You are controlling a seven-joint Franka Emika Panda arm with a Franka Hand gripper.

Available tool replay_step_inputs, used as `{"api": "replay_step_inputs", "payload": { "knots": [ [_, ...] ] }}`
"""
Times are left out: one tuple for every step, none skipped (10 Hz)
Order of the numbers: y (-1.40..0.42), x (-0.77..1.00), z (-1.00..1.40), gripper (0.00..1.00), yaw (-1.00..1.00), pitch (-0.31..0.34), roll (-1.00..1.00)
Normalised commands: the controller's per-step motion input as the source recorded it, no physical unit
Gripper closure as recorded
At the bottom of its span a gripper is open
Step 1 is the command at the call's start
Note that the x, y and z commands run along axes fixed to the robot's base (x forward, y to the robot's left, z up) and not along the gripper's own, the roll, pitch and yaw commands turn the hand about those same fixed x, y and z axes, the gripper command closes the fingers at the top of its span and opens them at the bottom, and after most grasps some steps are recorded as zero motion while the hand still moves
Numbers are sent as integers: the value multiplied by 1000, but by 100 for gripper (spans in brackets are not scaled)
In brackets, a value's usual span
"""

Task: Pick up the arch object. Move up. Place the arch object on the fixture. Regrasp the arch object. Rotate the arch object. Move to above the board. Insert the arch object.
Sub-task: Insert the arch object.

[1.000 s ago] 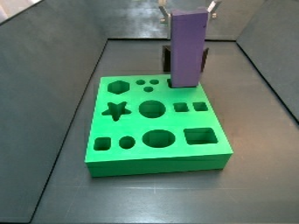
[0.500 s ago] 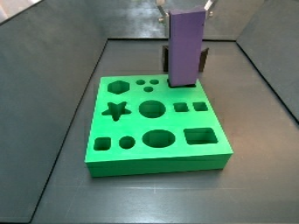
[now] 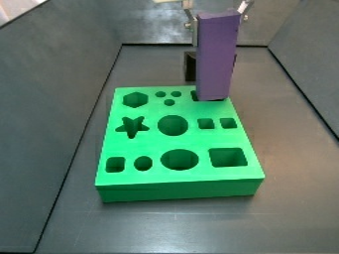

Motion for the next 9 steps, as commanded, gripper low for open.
{"api": "replay_step_inputs", "payload": {
  "knots": [
    [3,183,-211,100,166,253,374],
    [0,240,-326,100,111,274,304],
    [0,246,-517,100,0,234,231],
    [-100,163,-434,100,0,121,219],
    [-111,137,-377,100,0,91,203],
    [-106,54,-180,100,0,0,79],
    [-69,14,0,100,0,0,59],
    [0,23,0,100,0,24,31],
    [0,60,0,100,0,14,20]
  ]
}}
